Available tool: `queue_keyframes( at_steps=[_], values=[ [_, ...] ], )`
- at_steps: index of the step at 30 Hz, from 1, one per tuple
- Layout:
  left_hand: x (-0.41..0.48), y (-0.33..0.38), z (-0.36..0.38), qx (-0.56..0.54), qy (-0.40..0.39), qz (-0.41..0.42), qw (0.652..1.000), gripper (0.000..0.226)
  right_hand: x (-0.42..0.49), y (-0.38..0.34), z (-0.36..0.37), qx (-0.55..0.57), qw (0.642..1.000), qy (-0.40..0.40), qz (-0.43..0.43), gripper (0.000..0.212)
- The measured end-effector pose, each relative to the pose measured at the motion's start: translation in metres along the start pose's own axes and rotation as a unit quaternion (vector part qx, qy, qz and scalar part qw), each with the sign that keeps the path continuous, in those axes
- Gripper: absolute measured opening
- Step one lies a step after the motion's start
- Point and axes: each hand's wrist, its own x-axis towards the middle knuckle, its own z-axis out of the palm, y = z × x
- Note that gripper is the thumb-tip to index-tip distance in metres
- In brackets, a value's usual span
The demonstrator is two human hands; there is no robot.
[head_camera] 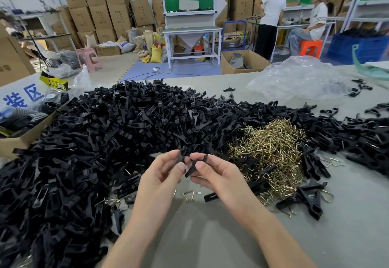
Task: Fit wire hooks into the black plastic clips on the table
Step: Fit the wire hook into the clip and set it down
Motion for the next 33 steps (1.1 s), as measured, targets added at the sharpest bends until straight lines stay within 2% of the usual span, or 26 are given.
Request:
queue_keyframes(
  at_steps=[3, 9, 21, 29, 33],
  values=[
    [-0.0020, 0.0026, 0.0019, 0.000, 0.002, 0.006, 1.000, 0.021, -0.0002, 0.0018, 0.0009, -0.019, 1.000, 0.000, -0.004, 0.023],
    [-0.0048, 0.0038, 0.0026, 0.015, -0.012, 0.012, 1.000, 0.031, -0.0011, 0.0036, 0.0013, -0.063, 0.998, -0.008, -0.019, 0.023],
    [-0.0043, 0.0024, 0.0017, 0.032, 0.002, 0.024, 0.999, 0.028, -0.0020, 0.0016, 0.0022, -0.057, 0.998, -0.005, -0.022, 0.021],
    [-0.0080, 0.0058, 0.0019, 0.065, -0.025, 0.040, 0.997, 0.027, -0.0029, 0.0001, 0.0014, -0.076, 0.997, -0.013, -0.025, 0.018],
    [-0.0078, 0.0078, 0.0013, 0.071, -0.035, 0.051, 0.996, 0.025, -0.0028, -0.0004, 0.0015, -0.064, 0.997, -0.008, -0.030, 0.025]
  ],
)
